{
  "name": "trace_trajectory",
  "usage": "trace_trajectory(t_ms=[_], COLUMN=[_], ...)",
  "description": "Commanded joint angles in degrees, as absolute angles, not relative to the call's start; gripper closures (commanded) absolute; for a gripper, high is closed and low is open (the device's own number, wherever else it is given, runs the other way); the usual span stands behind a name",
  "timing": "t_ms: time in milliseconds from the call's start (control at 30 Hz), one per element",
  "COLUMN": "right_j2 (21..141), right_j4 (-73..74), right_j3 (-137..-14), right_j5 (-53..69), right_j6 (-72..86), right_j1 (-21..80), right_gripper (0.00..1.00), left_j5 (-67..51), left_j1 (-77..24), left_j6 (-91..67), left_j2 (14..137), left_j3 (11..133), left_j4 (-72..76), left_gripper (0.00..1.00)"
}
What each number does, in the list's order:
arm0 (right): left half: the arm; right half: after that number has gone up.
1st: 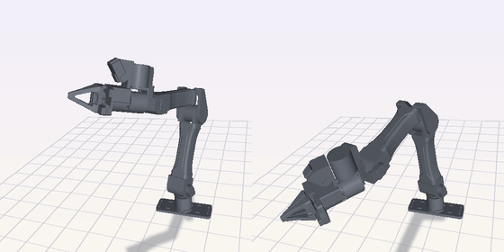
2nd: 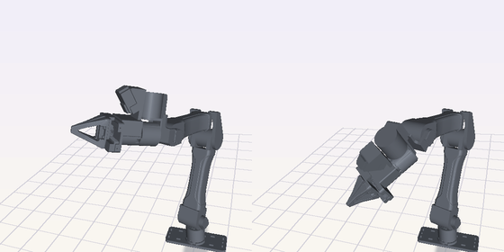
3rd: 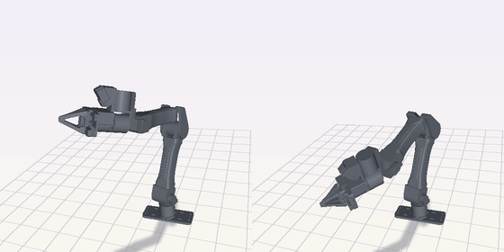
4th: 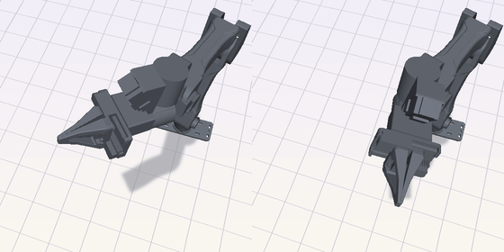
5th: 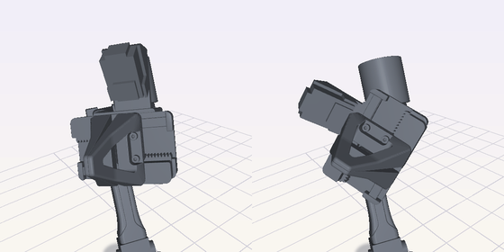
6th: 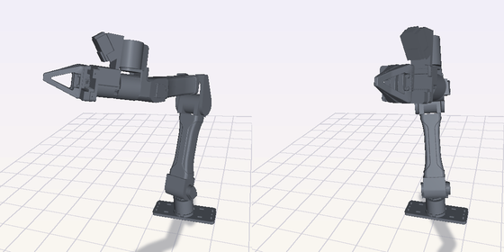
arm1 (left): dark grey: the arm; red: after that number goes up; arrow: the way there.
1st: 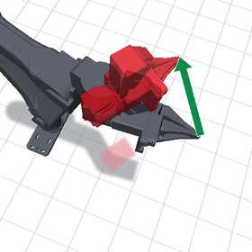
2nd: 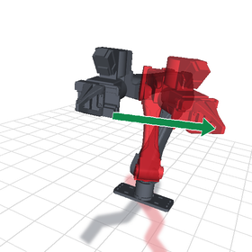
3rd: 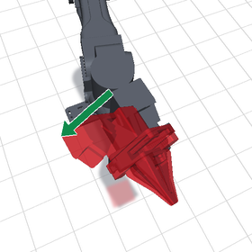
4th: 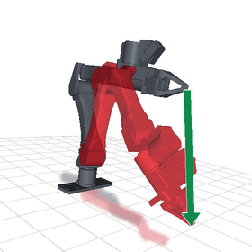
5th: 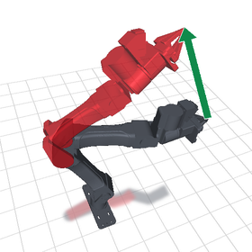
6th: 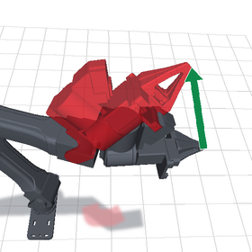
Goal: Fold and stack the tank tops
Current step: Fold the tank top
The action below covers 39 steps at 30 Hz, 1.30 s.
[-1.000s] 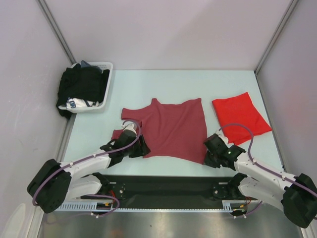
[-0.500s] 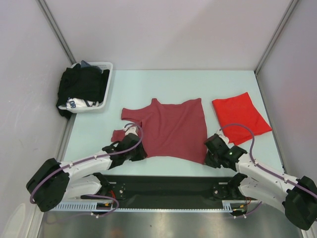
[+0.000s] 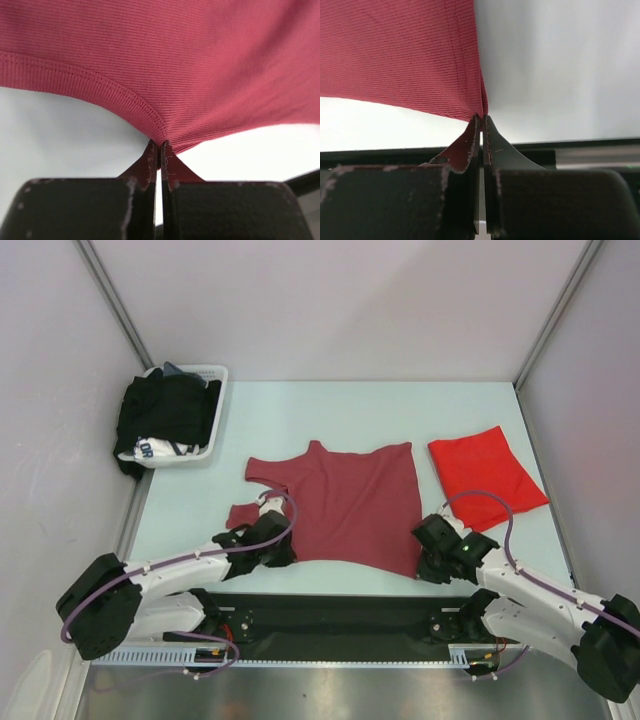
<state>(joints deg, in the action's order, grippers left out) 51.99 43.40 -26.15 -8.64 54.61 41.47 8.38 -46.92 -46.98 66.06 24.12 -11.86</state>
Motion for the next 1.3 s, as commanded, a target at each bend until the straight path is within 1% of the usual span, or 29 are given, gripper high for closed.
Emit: trace_trajectory(t_ms=[0,133,233,367,400,533,800,1000,1267], right_j2=[51.9,50.0,49.9,51.6,51.9,54.9,60.5,66.6,74.6], right_j4=[52.1,53.2,52.7,51.8,51.5,49.3,42.0,37.4,34.0], right_j3=[-29.7,-31.0,-31.6,-33.6,-34.1,-36.7,-41.3,-45.3,-50.0], right_j5=[-11.5,-12.3,-13.3,-14.9,-15.6,-16.2,-12.1,-10.1,-9.8], right_j6=[55.5,56.2,57.0,56.2,55.8,52.8,43.3,39.1,37.0], right_j1=[42.1,42.1,42.1,42.0,41.9,40.1,29.8,23.9,20.7], right_gripper=[1.0,0.99,0.99,0.99,0.99,0.99,1.0,1.0,1.0], left_j5=[5.9,4.7,4.5,6.1,6.7,6.1,2.2,0.8,0.4], left_j1=[-49.5,-52.3,-52.6,-52.5,-52.3,-47.8,-41.3,-37.5,-34.7], left_j6=[-47.4,-49.7,-50.2,-49.0,-47.7,-43.5,-38.2,-36.1,-33.8], left_j2=[64.0,62.8,62.4,61.2,61.3,63.3,69.9,74.8,80.9], left_j3=[22.6,20.9,21.1,25.0,27.7,34.3,42.4,45.9,49.7], left_j4=[-18.0,-17.6,-17.8,-22.2,-23.4,-27.3,-27.2,-26.2,-25.1], left_gripper=[0.99,0.99,1.0,0.99,0.99,0.99,0.98,0.98,0.99])
